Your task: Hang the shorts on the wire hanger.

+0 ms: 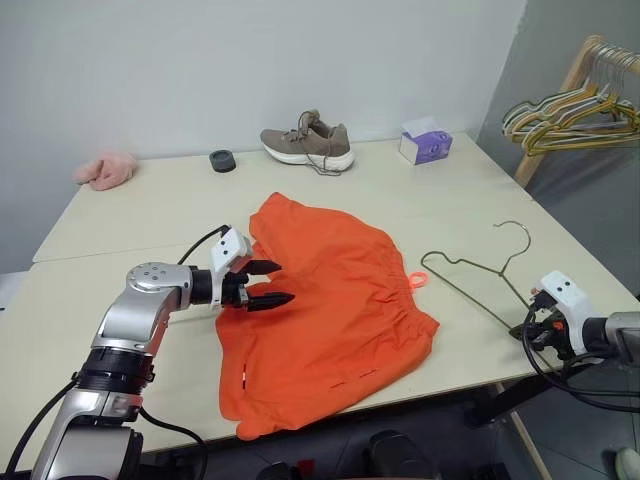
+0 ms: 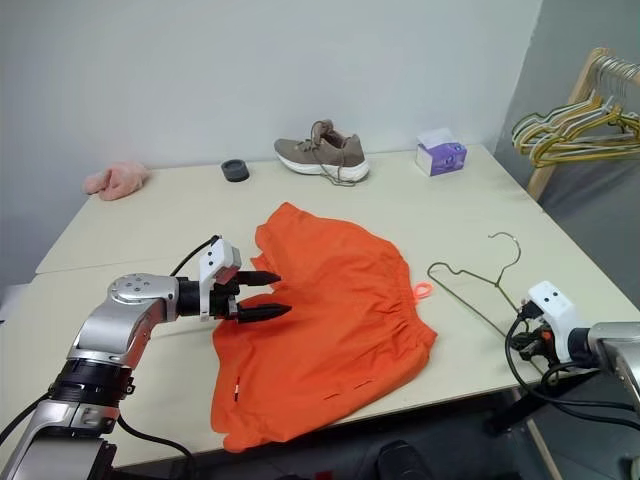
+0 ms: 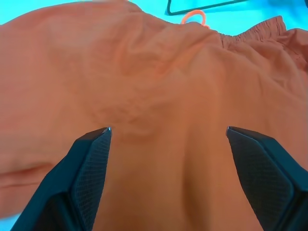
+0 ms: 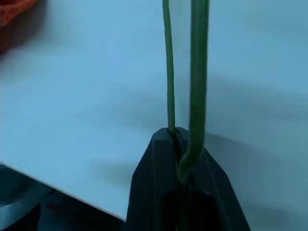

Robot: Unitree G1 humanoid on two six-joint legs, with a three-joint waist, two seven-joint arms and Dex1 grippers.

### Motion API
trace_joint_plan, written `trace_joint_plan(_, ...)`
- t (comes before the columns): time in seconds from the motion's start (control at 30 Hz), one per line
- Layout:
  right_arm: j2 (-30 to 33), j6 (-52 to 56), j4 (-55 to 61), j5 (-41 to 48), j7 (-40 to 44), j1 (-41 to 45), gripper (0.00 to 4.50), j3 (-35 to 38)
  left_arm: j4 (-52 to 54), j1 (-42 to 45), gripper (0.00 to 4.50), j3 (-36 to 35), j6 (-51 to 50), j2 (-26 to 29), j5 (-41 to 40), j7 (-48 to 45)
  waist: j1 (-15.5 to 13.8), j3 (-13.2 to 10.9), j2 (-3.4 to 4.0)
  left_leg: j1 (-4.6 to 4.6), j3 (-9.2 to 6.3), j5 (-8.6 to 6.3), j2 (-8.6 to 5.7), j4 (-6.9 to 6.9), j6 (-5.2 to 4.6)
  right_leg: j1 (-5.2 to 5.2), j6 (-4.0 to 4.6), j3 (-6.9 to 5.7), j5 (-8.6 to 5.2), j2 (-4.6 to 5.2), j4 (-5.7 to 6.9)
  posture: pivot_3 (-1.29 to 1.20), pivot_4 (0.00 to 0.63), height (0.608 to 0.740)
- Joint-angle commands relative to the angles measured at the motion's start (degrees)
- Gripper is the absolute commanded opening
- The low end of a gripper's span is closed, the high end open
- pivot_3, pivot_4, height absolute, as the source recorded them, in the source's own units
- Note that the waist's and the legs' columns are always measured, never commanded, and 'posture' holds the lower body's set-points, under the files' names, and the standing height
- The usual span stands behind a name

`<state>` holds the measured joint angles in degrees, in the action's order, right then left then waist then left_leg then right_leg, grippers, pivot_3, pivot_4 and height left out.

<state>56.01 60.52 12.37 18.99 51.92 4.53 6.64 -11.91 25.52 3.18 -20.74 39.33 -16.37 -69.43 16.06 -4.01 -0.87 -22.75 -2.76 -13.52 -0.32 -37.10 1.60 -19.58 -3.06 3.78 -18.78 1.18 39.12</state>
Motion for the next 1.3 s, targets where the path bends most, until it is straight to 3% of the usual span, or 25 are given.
trace_joint_plan(0.03, 0.2, 0.4, 2.1, 1.7, 0.6, 1.4, 0.0, -1.5, 1.9, 0.8, 4.03, -0.1, 0.8, 0.5, 0.0, -0.1, 0.0, 0.0, 0.0, 0.0, 0.0, 0.0, 0.0, 0.0, 0.0, 0.0, -0.03, 0.0, -0.02, -0.01, 0.0, -0.33, 0.052, 0.74)
trace_joint_plan(0.3, -0.8, 4.6, 0.4, 5.1, 2.6, 8.6, 0.0, -7.7, 1.1, 0.3, 4.03, -0.6, 1.6, 1.0, 0.2, -0.2, -0.1, 0.0, 0.02, 0.03, 0.01, 0.0, 0.01, 0.0, 0.0, 0.0, -0.15, 0.04, -0.09, -0.02, -0.01, -0.31, 0.051, 0.74)
trace_joint_plan(0.57, -1.7, 10.1, 5.5, 12.0, 2.5, 13.6, 0.0, -5.3, -2.3, 0.4, 4.03, -2.3, 3.7, 1.8, 1.1, 2.3, -0.2, -0.1, 0.08, -0.01, -0.01, 0.0, 0.01, 0.04, 0.0, -0.05, 0.02, 0.01, 0.01, 0.01, -0.04, -0.31, 0.051, 0.74)
trace_joint_plan(0.97, -0.8, 9.6, 14.1, 14.8, -0.5, 9.6, 0.0, -8.3, -9.3, 2.3, 4.03, -2.3, 9.0, 1.1, 3.4, 4.8, -0.7, -0.1, 0.05, -0.07, -0.04, 0.0, 0.02, 0.05, 0.0, -0.07, -0.02, -0.03, -0.01, 0.1, -0.08, -0.31, 0.052, 0.74)
trace_joint_plan(1.3, 1.1, 9.9, 9.1, 16.9, -1.8, 3.9, 0.0, 1.8, -1.8, -2.3, 4.03, -0.9, 6.7, 1.2, 0.4, -0.6, -0.9, -0.1, 0.06, -0.09, -0.02, -0.01, 0.03, 0.05, 0.0, -0.1, 0.0, -0.02, 0.0, 0.11, -0.07, -0.32, 0.047, 0.74)
